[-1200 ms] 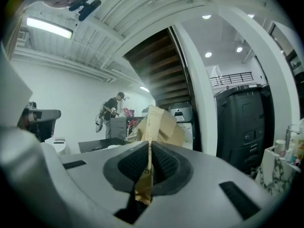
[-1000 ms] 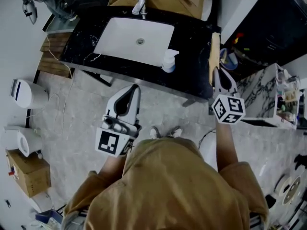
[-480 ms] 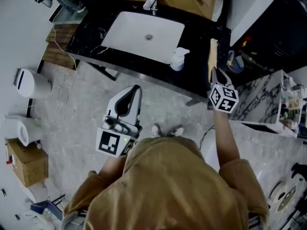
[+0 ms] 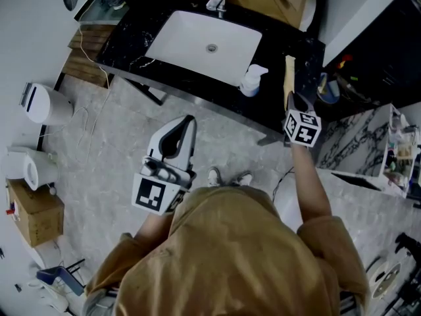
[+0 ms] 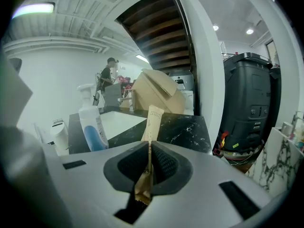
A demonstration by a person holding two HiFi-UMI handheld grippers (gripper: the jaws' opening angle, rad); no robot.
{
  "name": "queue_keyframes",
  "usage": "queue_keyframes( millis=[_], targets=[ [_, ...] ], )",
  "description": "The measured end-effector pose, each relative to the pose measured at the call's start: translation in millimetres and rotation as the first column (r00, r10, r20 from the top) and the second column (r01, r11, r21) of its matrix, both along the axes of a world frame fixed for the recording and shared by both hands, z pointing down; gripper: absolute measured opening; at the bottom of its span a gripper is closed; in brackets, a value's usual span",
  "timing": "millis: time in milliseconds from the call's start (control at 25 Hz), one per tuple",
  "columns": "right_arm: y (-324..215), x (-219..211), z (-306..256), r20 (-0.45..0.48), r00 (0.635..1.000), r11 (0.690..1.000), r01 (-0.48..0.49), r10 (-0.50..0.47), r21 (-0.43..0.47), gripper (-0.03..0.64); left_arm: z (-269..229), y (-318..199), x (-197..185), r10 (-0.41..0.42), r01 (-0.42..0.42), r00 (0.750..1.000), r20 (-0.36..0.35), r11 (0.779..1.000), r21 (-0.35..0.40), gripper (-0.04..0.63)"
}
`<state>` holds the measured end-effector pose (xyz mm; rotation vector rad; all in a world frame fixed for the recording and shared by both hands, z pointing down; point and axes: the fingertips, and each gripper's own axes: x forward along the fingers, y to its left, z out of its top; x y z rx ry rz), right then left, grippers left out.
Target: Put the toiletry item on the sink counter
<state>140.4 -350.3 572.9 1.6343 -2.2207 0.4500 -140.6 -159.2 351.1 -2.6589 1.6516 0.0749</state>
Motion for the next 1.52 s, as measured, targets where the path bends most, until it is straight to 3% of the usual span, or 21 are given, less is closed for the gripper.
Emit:
queue_keyframes(
  millis=[480,640,800,880,1000,1080,1320,1520],
  targets=[
    [3.5,-17.5,22.1,-0.103,0.994,0.996,0.013,-0.022,-0.087,0.02,2.5,-1.8,-1.6,-0.009,0.008,1.0,-0.018,1.0,-0.001,0.005],
    [3.2,-21.2,36.0,-0.162,0.986,0.993,0.014,-0.034,-0.121,0.02,-7.6,-5.3,2.8,0.013,-0.011,0.997,-0.076,0.999,0.034,0.003],
    [2.9,-23.2,42.5,-0.195,0.98,0.992,0.017,-0.041,-0.125,0.021,3.4,-5.6,-2.5,0.007,-0.007,0.999,-0.04,1.0,0.004,0.004],
    [3.1,-24.7,45.2,-0.211,0.976,0.99,0.023,-0.053,-0.142,0.026,1.2,-6.3,-4.0,0.009,-0.009,0.998,-0.054,1.0,0.01,0.003],
    [0.3,-27.7,45.9,-0.222,0.973,0.987,0.035,-0.069,-0.155,0.035,-4.6,-7.3,-2.8,0.022,-0.019,0.995,-0.093,0.999,0.031,0.005],
    [2.0,-25.2,51.5,-0.233,0.97,0.982,0.027,-0.07,-0.185,0.04,3.7,-6.6,-4.9,0.021,-0.021,0.997,-0.075,1.0,0.009,0.004],
    [-4.5,-30.5,40.6,-0.201,0.977,0.988,0.041,-0.071,-0.15,0.046,10.6,-5.4,-6.5,0.037,-0.038,0.997,-0.062,0.999,-0.006,0.004],
    [-1.3,-21.0,41.0,-0.173,0.984,0.985,0.014,-0.045,-0.174,0.144,-1.7,-6.9,-1.4,0.077,-0.074,0.99,-0.121,0.997,0.032,0.004]
  ],
)
